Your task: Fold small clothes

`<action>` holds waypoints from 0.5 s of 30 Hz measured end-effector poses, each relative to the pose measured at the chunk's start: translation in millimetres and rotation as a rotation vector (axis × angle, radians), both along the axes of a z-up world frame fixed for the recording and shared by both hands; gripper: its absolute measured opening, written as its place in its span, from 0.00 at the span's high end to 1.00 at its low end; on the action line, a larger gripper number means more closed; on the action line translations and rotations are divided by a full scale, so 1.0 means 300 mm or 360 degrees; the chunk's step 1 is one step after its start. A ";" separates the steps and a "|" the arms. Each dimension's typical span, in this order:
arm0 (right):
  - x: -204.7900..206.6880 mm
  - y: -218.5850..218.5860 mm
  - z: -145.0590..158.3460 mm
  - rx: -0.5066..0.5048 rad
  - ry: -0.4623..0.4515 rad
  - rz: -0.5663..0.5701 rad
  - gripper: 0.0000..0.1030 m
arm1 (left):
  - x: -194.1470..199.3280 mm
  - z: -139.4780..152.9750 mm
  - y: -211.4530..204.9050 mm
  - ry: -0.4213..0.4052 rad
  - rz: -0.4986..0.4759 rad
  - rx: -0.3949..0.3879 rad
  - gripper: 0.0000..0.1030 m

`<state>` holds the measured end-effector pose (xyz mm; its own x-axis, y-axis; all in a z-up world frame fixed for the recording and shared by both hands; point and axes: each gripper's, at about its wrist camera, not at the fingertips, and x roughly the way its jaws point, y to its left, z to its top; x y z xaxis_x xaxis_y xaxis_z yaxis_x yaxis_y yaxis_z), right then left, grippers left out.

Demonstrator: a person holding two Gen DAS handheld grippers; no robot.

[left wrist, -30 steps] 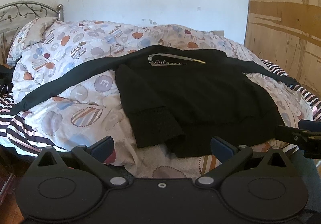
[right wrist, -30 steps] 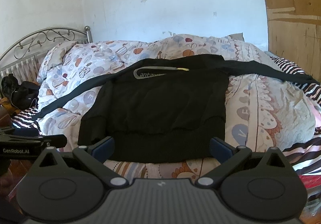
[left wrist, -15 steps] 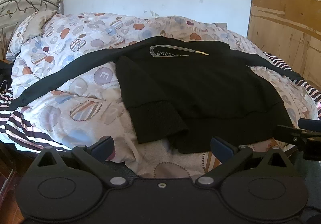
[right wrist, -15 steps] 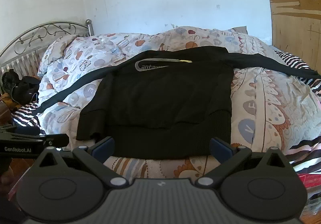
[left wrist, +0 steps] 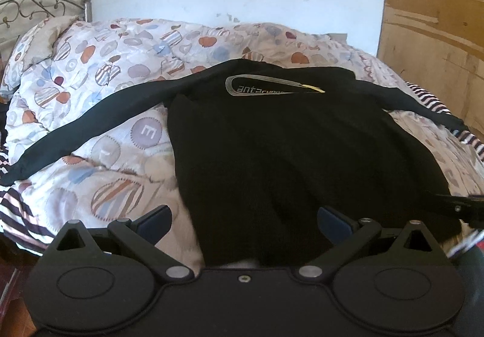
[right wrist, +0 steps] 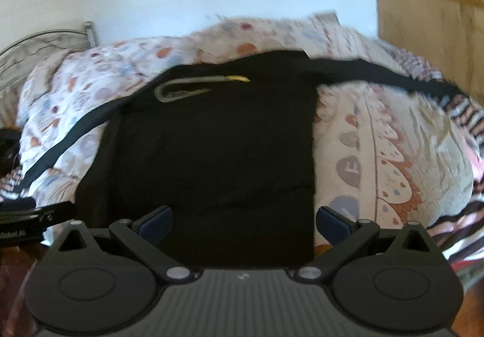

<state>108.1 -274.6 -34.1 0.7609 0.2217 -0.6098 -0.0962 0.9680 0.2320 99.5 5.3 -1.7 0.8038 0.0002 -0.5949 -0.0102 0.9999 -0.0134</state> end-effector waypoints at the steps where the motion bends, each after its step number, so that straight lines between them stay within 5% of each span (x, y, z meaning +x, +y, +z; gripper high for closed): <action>1: 0.029 -0.018 0.006 0.0013 0.0015 -0.0014 0.00 | 0.037 0.006 -0.002 0.0032 0.0013 0.0017 0.01; 15: 0.360 -0.259 0.124 -0.0153 -0.0092 -0.0230 0.00 | 0.436 0.104 -0.109 0.0020 0.0039 0.0110 0.01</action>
<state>216.0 -352.5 3.2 0.8151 0.0504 -0.5772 0.0351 0.9901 0.1360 230.3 -27.4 29.4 0.7956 0.0611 -0.6027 -0.0344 0.9979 0.0558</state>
